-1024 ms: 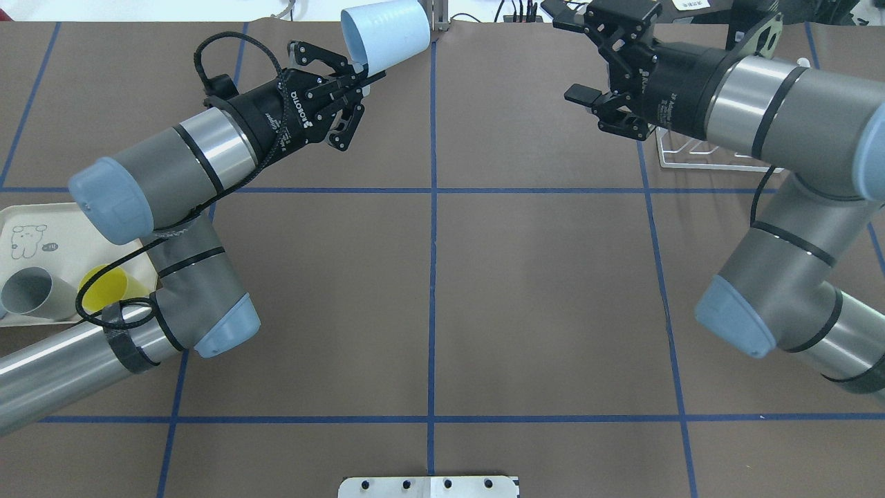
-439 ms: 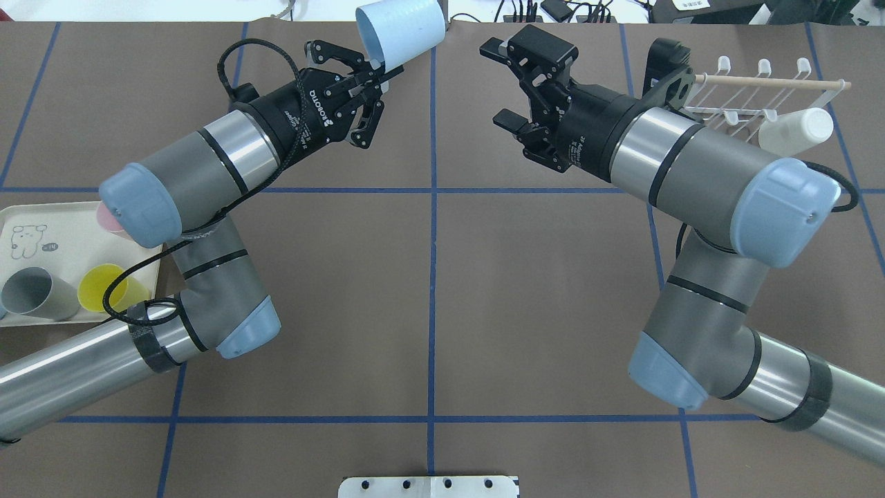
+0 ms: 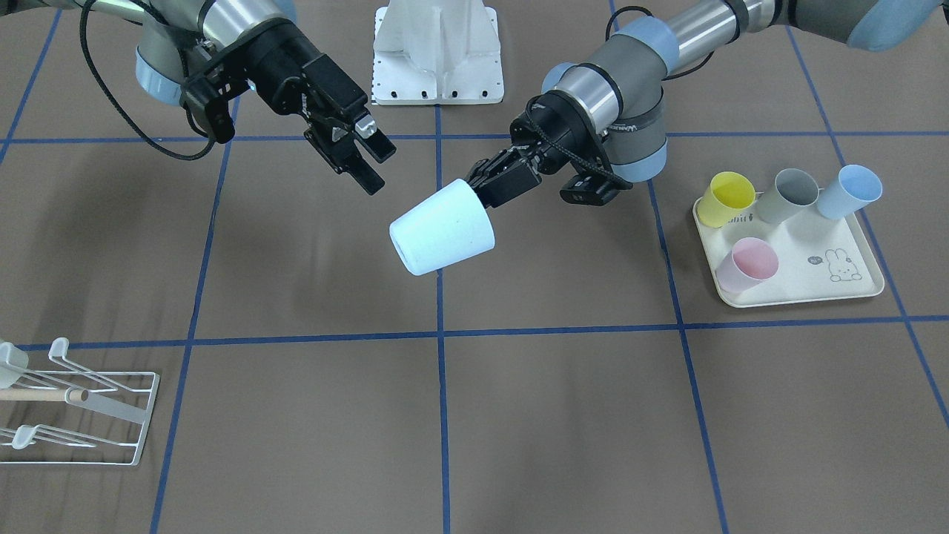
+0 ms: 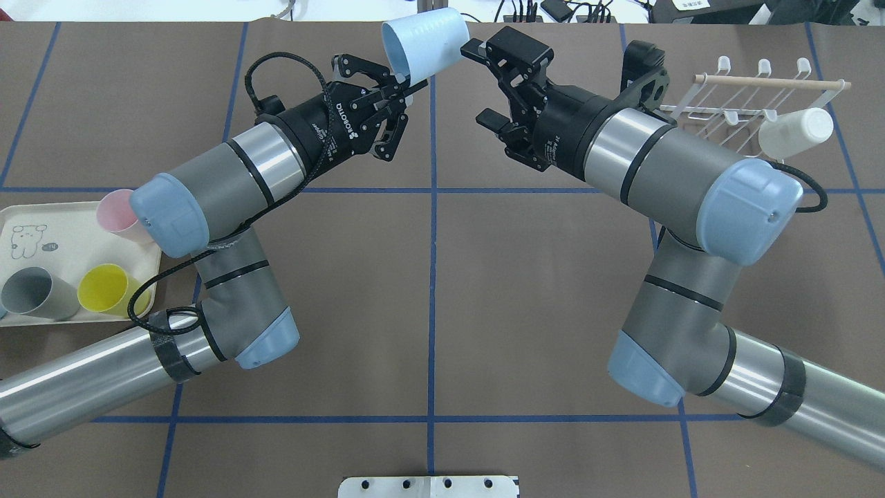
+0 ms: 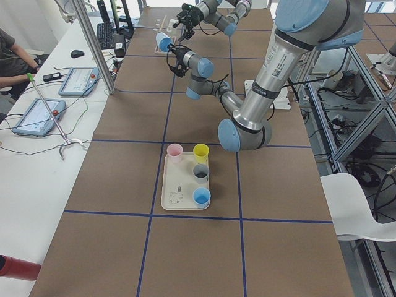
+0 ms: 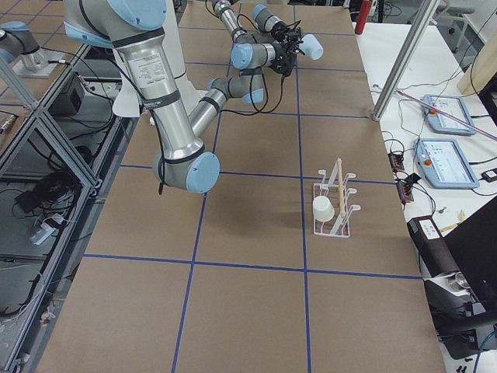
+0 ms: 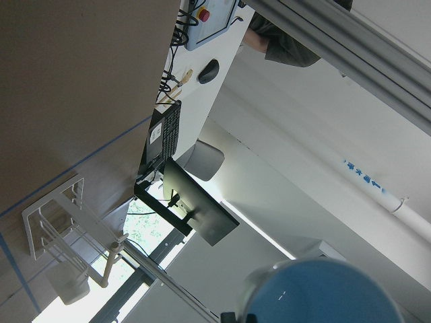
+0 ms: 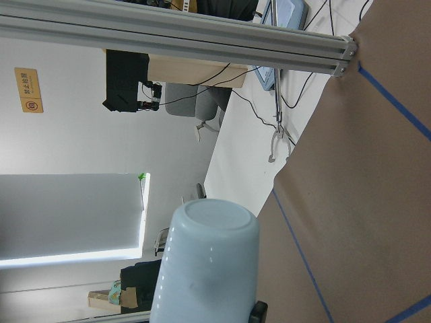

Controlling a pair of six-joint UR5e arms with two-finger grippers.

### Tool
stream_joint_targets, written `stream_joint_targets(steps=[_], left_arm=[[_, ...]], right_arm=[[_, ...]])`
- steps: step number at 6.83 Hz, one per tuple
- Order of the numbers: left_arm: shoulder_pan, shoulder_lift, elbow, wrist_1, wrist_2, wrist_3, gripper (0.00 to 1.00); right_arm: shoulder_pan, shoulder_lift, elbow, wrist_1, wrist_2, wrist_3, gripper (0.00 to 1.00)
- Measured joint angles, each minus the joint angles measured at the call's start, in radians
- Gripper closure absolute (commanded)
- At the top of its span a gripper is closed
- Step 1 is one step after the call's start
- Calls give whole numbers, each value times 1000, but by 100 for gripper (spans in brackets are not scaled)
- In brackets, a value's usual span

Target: Transfer IKEA cup to right arm and place on rack

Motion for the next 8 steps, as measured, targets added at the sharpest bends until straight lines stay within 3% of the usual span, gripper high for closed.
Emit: stream_joint_targets(steps=[8], left_arm=[[48,-12,-6,-9,37,-4,100]], right_arm=[[3,7,-25,-1,-42,1,0]])
